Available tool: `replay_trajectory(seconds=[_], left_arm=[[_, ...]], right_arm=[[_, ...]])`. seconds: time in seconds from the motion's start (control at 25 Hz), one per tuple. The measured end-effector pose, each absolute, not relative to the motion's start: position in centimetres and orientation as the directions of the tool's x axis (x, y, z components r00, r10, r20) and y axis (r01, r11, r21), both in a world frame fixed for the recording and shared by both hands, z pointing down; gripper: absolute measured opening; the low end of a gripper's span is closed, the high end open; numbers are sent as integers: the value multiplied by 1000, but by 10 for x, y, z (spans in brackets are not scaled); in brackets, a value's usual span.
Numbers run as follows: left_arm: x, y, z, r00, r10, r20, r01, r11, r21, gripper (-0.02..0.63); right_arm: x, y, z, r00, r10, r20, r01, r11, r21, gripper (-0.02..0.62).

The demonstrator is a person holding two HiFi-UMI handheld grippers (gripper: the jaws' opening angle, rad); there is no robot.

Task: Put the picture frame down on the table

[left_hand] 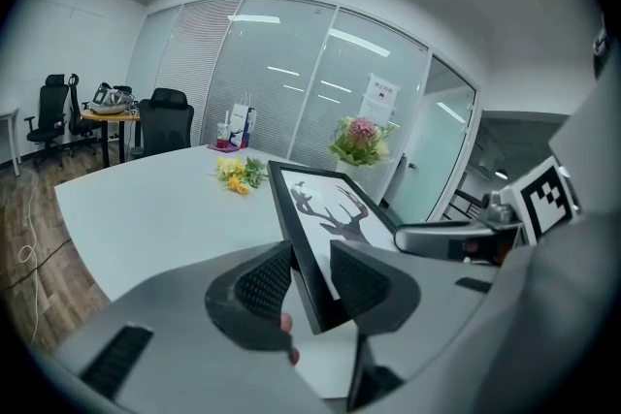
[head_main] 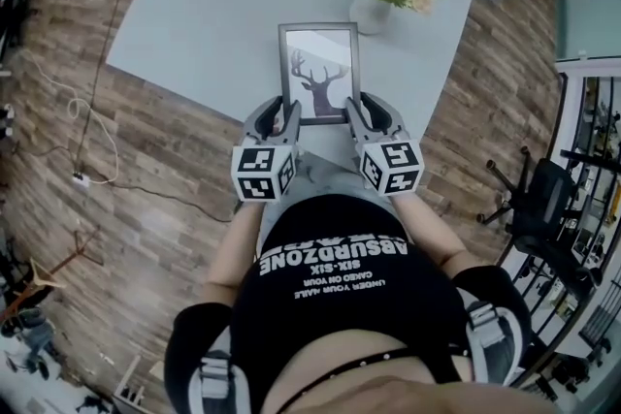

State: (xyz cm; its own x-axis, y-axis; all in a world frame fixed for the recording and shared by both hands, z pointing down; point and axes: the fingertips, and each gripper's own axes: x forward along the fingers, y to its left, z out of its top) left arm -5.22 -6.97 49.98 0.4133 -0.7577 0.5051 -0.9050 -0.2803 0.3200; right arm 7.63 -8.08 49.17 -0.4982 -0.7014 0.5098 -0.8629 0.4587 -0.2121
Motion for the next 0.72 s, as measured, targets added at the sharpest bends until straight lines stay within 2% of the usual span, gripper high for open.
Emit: replay_trajectory(seconds=[0.72], left_arm=[[-53,-94,536,421,-696,582,-903,-262,340,137]], right_arm=[[74,-108,527,-493,-647,582,-862,454,-227,118]])
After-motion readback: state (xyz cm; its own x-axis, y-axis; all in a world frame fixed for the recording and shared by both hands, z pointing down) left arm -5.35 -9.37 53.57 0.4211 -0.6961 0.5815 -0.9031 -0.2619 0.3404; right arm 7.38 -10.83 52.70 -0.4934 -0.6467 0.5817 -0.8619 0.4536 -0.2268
